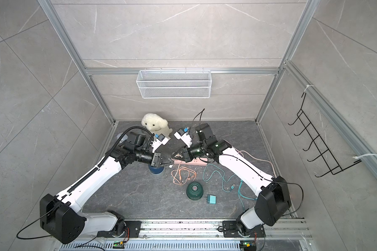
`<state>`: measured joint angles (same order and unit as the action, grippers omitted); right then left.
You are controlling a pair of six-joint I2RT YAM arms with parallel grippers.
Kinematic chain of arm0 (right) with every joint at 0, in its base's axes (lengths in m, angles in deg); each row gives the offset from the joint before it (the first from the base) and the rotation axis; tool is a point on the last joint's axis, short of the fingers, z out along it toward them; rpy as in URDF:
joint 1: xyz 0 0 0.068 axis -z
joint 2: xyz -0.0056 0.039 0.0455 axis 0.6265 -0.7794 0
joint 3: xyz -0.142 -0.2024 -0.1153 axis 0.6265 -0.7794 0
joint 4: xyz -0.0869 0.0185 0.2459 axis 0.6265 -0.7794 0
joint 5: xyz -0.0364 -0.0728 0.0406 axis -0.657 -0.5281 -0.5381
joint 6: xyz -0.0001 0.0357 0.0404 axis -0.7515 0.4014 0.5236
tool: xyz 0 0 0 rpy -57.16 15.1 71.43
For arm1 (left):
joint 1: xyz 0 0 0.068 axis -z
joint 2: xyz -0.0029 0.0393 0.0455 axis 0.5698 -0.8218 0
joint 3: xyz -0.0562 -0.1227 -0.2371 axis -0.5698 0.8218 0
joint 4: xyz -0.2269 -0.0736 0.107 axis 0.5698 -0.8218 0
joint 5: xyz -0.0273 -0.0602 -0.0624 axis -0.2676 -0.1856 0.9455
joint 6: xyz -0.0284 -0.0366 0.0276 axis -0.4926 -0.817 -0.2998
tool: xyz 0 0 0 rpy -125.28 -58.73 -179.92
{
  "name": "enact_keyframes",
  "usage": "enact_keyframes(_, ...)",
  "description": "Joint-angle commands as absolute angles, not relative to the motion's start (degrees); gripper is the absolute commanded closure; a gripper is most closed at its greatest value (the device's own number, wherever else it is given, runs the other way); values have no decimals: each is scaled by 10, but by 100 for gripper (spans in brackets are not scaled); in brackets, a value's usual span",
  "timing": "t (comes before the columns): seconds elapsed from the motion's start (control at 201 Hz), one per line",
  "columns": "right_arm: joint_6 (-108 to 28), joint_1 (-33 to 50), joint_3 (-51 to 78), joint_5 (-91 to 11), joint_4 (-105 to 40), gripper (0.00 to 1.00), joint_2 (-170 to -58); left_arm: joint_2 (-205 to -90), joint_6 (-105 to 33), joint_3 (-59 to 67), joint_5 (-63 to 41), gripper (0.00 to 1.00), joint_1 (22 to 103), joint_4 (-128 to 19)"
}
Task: Charge the cordless meat grinders
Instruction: Pick up the charging cable from the center of the board.
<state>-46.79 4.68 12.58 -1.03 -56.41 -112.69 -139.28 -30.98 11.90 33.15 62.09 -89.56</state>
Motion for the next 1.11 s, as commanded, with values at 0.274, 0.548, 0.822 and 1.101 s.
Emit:
enact_keyframes(0.274,-455,45,138,-20,-593,100,-1132,-1379,-293,112,355,95,621,-877)
enact_keyframes(0.548,-489,46,129,-11,-620,74,-1113,-1377,-286,110,363,100,620,-882)
enact_keyframes(0.822,-491,46,131,5,-622,97,-1113,-1373,-280,113,365,100,621,-888)
enact_keyframes(1.101,-466,47,132,-29,-626,100,-1109,-1374,-286,111,342,81,618,-887)
